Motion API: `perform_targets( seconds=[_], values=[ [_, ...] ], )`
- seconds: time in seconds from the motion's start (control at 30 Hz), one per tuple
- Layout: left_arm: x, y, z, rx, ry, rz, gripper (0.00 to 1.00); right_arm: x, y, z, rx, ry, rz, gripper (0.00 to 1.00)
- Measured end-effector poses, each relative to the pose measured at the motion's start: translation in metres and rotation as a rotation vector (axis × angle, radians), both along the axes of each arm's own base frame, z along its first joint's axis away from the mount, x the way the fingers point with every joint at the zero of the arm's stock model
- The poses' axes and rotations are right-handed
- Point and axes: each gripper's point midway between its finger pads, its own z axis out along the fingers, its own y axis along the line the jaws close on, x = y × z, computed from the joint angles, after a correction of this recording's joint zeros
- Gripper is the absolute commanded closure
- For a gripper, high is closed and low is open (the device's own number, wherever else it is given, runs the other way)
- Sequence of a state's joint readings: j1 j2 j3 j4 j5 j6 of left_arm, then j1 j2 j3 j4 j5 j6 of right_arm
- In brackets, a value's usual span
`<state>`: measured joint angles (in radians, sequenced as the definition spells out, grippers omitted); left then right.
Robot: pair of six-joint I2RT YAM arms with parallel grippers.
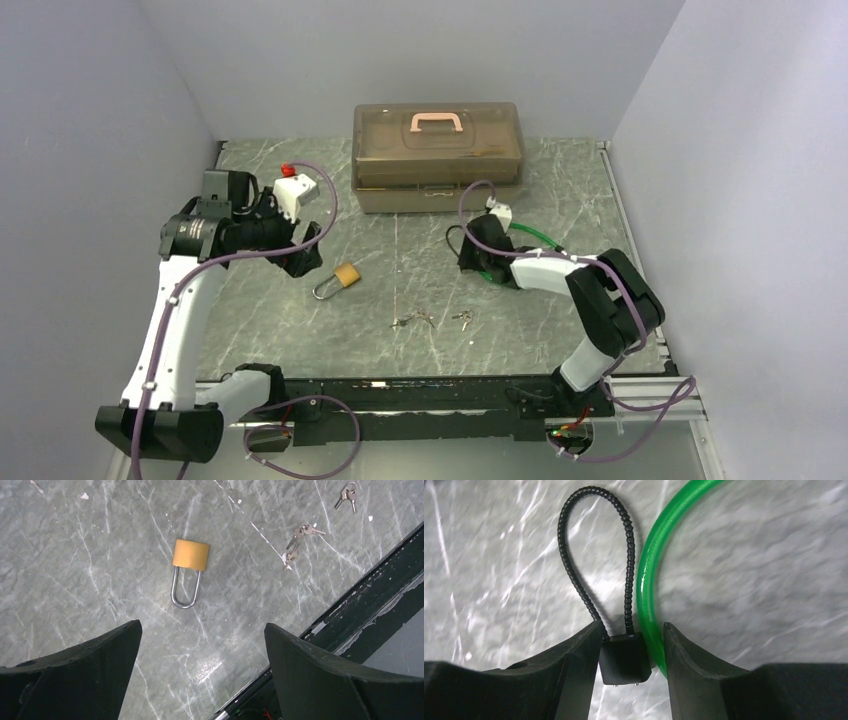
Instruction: Unlock with the key
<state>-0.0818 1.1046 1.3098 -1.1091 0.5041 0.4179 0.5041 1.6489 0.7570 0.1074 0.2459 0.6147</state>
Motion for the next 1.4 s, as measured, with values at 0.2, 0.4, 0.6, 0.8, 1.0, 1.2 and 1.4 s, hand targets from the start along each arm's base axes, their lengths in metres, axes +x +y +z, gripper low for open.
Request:
perform_targets(
  seconds=[0.2,0.4,0.6,0.8,1.0,1.2,1.4],
  values=[
    [-0.023,0.003,0.016,0.012,-0.069,-0.014,0.01,-0.032,0.029,-0.001,0.008,0.023,0.064,0.54],
    [-0.037,0.005,0.015,0.019,-0.064,-0.023,0.01,-0.043,0.043,-0.002,-0.016,0.022,0.118,0.57],
    [-0.040,0.005,0.015,0.018,-0.065,-0.022,0.01,-0.060,0.079,0.003,-0.068,0.028,0.275,0.39],
    [-0.044,0.005,0.018,0.016,-0.081,-0.021,0.01,-0.069,0.091,0.038,-0.095,-0.029,0.337,0.21],
    [-0.046,0.006,0.006,0.022,-0.049,-0.026,0.01,-0.089,0.099,0.079,-0.057,-0.122,0.388,0.22],
    [-0.047,0.005,-0.003,0.023,-0.024,-0.039,0.01,-0.142,0.131,0.062,-0.089,-0.098,0.585,0.22],
    [-0.041,-0.001,-0.014,0.008,0.038,-0.070,0.01,-0.147,0.140,0.049,-0.101,-0.076,0.663,0.24]
  ],
)
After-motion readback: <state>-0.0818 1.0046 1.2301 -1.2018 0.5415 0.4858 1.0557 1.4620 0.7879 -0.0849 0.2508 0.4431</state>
